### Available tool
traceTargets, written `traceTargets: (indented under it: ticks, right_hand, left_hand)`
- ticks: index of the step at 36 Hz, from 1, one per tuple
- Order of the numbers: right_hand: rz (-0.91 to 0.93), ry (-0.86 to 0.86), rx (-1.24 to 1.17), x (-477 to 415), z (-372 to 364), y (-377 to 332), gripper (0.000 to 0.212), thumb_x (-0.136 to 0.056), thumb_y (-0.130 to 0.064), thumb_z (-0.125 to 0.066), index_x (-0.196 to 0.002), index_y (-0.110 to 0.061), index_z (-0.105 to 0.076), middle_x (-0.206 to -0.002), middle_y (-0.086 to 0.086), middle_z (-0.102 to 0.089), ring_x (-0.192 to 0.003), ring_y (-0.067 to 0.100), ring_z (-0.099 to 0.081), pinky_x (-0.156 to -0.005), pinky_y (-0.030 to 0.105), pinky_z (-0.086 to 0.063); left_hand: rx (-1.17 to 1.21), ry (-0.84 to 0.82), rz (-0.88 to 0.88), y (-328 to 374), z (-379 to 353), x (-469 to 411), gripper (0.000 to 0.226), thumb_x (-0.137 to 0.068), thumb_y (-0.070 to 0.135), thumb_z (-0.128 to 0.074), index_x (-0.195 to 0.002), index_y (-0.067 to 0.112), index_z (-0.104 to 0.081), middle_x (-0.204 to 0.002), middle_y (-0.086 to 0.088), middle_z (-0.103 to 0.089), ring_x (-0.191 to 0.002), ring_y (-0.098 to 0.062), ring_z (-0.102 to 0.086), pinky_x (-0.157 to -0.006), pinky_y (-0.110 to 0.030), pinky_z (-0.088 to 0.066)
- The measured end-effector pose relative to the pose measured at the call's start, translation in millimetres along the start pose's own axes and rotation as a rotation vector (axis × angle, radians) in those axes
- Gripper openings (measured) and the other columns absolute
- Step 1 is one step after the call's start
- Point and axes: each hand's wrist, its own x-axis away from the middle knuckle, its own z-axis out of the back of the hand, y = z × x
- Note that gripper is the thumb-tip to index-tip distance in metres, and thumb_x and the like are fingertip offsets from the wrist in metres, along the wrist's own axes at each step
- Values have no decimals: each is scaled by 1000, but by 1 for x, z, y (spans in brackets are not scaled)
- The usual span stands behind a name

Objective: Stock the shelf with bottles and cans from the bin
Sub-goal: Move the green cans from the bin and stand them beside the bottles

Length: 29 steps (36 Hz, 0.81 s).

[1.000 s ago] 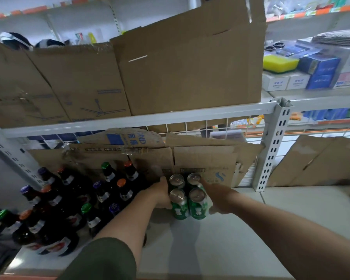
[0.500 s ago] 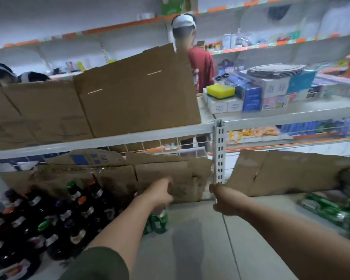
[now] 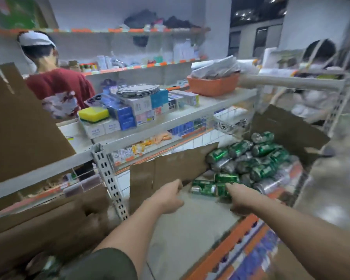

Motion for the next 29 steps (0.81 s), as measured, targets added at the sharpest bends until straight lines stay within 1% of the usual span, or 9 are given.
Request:
traceTargets:
  ticks: [4, 7, 10, 13, 15, 17, 21, 25, 29]
  right_hand:
    - [-64, -7, -70, -16, 4, 41, 60, -78, -25, -66, -132, -17, -41, -124, 7, -55, -108, 25, -58, -88, 41, -55]
    - [-57, -37, -85, -38, 8, 59, 49, -80, -21, -62, -125, -16, -43, -121, 8, -55, -101, 25, -58, -85, 41, -55]
    - [-23, -87, -62, -67, 1, 71, 45, -82, -21, -59, -123, -15, -43, -120, 9, -53, -105, 27, -57, -84, 39, -53]
    - [7, -153, -22, -102, -10, 82, 48, -79, -19, -56, -126, -15, -47, -120, 8, -57, -105, 27, -59, -88, 40, -55]
    - [31, -208, 19, -124, -16, 89, 49, -82, -20, -59, -129, -14, -50, -113, 7, -60, -96, 24, -60, -85, 37, -57]
    - [78, -260, 65, -143, -23, 96, 50, -85, -25, -63, -132, -15, -48, -111, 7, -60, -91, 24, -57, -80, 34, -55]
    - [226, -279, 123, -174, -30, 102, 64, -84, -25, -71, -139, -14, -42, -132, 11, -54, -110, 29, -60, -86, 38, -56]
    - [285, -290, 203, -190, -32, 91, 56, -81, -17, -76, -131, -5, -52, -132, 16, -55, -116, 34, -60, -88, 41, -55]
    - [263, -248, 276, -192, -43, 84, 66, -84, -14, -72, -140, -5, -39, -138, 18, -44, -123, 38, -52, -91, 46, -49]
  left_hand:
    - [-38, -36, -47, 33, -16, -41, 33, -87, 25, -63, -117, 25, -49, -116, 2, -58, -100, -21, -57, -83, -37, -52]
    - [-56, -68, -34, 46, -28, -76, 36, -85, 28, -64, -117, 23, -48, -113, 0, -58, -100, -24, -58, -88, -44, -54]
    - [-55, -100, 4, 54, -44, -110, 37, -88, 23, -65, -123, 18, -53, -121, -2, -62, -106, -25, -60, -88, -35, -52]
    - [-80, -166, 30, 61, -65, -146, 29, -89, 20, -60, -118, 18, -56, -109, -5, -65, -93, -26, -62, -76, -31, -50]
    - [-101, -165, 65, 64, -75, -170, 35, -82, 32, -61, -116, 27, -54, -117, -4, -67, -99, -27, -64, -85, -36, -55]
    - [-151, -188, 73, 65, -86, -193, 50, -85, 36, -64, -133, 26, -52, -136, -5, -60, -118, -29, -60, -97, -37, -51]
    - [-340, -205, 55, 62, -105, -224, 60, -93, 26, -65, -149, 20, -42, -156, -8, -41, -140, -31, -41, -108, -40, -42]
    - [-540, -237, 48, 58, -118, -236, 66, -87, 29, -73, -144, 22, -42, -153, -9, -39, -138, -32, -36, -104, -45, -38]
    - [-635, -192, 27, 55, -122, -237, 52, -92, 25, -68, -138, 23, -45, -142, -8, -49, -133, -31, -43, -103, -43, -38]
